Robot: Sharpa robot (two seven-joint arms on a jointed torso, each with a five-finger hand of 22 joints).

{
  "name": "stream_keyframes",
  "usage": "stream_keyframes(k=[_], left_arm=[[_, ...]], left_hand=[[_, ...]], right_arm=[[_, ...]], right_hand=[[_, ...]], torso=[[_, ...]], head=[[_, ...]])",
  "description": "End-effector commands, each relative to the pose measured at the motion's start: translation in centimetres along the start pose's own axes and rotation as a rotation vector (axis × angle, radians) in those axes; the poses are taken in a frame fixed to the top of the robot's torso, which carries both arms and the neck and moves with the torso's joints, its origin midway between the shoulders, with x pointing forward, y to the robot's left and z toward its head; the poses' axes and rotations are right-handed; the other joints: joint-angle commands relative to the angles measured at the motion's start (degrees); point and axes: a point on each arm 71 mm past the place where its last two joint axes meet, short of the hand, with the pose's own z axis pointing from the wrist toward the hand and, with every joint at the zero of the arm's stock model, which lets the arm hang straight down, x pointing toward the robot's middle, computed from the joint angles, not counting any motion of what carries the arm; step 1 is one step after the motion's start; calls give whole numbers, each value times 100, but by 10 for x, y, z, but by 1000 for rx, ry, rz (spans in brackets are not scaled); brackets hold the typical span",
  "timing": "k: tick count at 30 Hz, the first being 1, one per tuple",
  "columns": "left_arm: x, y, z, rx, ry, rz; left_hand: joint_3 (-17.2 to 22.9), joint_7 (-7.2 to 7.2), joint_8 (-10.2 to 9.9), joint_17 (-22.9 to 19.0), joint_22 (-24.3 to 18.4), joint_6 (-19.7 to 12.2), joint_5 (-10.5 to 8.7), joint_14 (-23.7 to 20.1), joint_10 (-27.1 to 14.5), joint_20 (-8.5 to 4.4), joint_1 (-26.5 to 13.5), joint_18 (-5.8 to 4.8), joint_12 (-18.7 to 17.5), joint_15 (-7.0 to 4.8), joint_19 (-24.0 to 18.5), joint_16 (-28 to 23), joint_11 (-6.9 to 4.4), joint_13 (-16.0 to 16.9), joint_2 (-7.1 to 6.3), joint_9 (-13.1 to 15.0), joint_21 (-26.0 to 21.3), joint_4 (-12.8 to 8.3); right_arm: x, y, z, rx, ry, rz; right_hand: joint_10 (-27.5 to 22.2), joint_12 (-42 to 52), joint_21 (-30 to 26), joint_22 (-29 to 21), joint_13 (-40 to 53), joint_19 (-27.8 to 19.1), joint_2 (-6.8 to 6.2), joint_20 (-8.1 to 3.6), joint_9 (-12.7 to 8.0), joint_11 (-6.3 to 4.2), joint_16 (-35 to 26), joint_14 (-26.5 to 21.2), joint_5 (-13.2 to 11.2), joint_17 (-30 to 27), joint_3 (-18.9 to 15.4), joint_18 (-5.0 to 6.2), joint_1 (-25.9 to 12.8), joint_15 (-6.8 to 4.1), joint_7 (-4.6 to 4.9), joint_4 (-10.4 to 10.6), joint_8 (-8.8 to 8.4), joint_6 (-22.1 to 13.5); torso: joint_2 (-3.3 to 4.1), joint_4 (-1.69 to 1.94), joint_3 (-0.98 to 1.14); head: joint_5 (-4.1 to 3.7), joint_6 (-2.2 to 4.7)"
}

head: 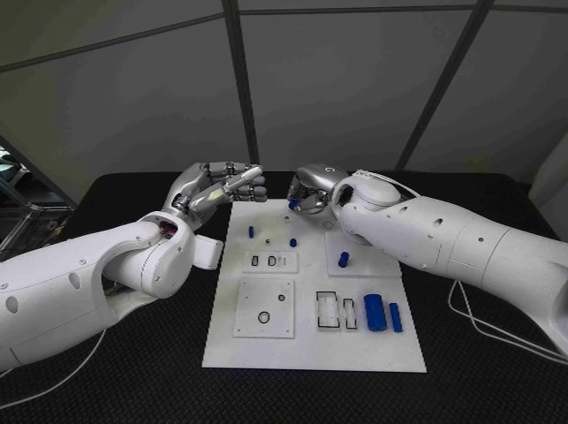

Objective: Assemble the parts on the task board

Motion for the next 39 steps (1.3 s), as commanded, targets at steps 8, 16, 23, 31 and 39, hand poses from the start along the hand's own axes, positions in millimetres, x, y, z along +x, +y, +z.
stream_keyframes(k=[8,16,23,31,39], left_arm=[[2,-2,2,11,12,-1],[2,-3,2,11,12,0],[2,-3,3,12,11,1],[1,-3,3,12,9,2],[-2,-4,3,12,4,5]], left_hand=[[-35,2,-27,9,-4,-40,21,-42,-32,17,-29,-30,-14,11,-5,-40,-4,-4,39,-8,-28,14],[-35,2,-27,9,-4,-40,21,-42,-32,17,-29,-30,-14,11,-5,-40,-4,-4,39,-8,-28,14],[-35,2,-27,9,-4,-40,21,-42,-32,17,-29,-30,-14,11,-5,-40,-4,-4,39,-8,-28,14],[-35,2,-27,9,-4,-40,21,-42,-32,17,-29,-30,-14,11,-5,-40,-4,-4,39,-8,-28,14],[-35,2,-27,9,-4,-40,21,-42,-32,17,-29,-30,-14,11,-5,-40,-4,-4,39,-8,-28,14]], right_arm=[[0,0,4,25,20,-25],[1,3,6,22,22,-26],[0,4,7,17,20,-27],[-1,4,7,11,9,-27],[-10,-4,-5,3,-48,-7]], right_hand=[[-148,-35,-54,-97,-8,-114,-62,18,-7,11,-1,-58,-11,-96,70,-64,-82,27,40,8,-34,-31],[-373,-35,-117,-233,-8,-211,-147,61,-28,70,-47,-91,-35,-215,103,-37,-126,75,85,-3,-50,-147],[-645,-33,-190,-388,-10,-315,-236,105,-45,118,-94,-119,-73,-340,70,-4,-129,120,114,-10,-52,-335],[-926,-28,-294,-594,-5,-445,-291,144,-45,164,-186,-162,-111,-540,-59,37,-84,156,95,-8,-46,-519],[-1010,-12,-374,-752,6,-537,-321,164,-39,179,-254,-190,-121,-678,-169,68,-61,171,63,-5,-36,-574]], torso=[[1,0,-1],[2,-6,-1],[2,-8,0],[2,-10,0],[-9,-32,6]], head=[[2,-4],[6,-5],[12,-8],[16,-14],[28,0]])
